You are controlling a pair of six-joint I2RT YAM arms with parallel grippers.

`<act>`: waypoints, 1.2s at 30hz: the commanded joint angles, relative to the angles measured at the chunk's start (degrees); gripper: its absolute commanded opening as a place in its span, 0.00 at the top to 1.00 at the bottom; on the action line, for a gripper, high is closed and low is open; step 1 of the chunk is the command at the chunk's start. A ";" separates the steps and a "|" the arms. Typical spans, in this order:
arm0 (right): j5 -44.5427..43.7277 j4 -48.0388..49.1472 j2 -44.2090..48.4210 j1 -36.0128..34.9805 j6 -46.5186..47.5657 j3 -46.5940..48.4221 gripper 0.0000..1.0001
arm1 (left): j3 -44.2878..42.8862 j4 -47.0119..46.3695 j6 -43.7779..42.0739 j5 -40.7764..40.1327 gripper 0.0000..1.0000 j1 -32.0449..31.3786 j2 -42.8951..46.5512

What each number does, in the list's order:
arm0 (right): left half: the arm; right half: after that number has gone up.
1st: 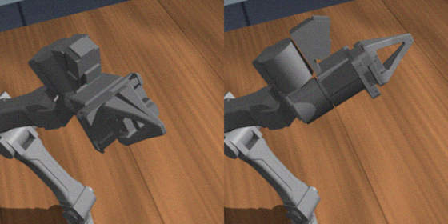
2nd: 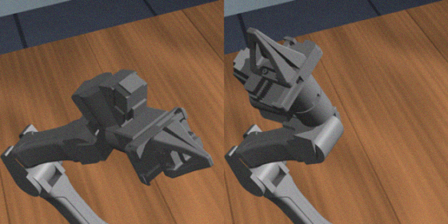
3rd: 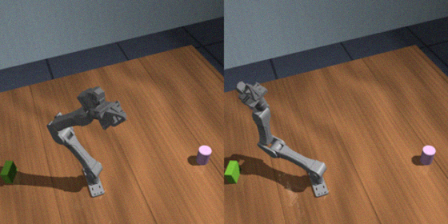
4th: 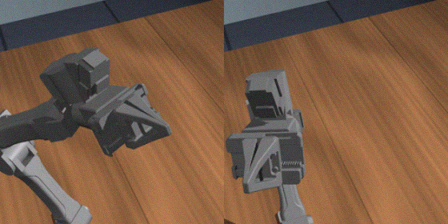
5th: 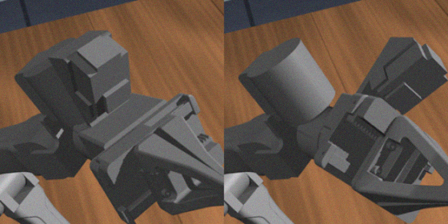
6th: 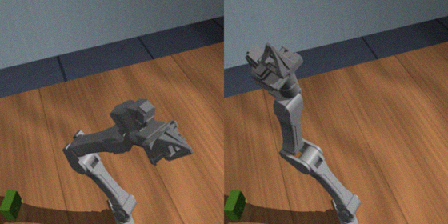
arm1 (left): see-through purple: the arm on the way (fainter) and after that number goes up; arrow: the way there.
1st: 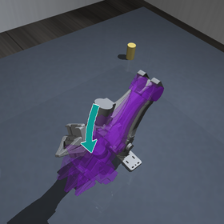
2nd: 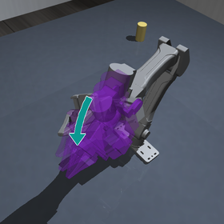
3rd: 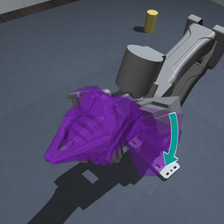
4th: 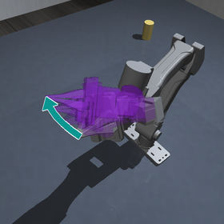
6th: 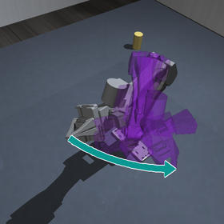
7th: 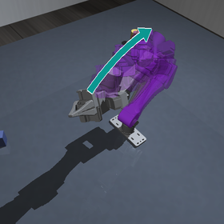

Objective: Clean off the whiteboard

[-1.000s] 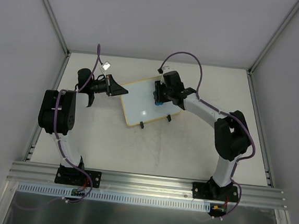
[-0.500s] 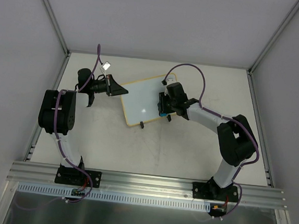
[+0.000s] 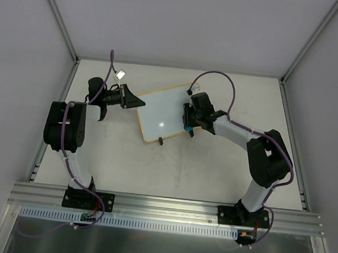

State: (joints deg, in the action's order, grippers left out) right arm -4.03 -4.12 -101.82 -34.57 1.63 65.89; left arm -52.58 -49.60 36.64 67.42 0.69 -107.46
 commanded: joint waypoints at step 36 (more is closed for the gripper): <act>-0.45 10.97 -0.31 -6.82 4.09 -1.72 1.00 | -0.60 -1.02 -3.60 0.96 1.00 -0.42 0.76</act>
State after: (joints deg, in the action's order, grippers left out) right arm -6.59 2.59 -101.43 -39.42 6.59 64.97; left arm -52.58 -49.60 36.64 67.64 0.69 -107.46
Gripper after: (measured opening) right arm 0.367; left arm 0.055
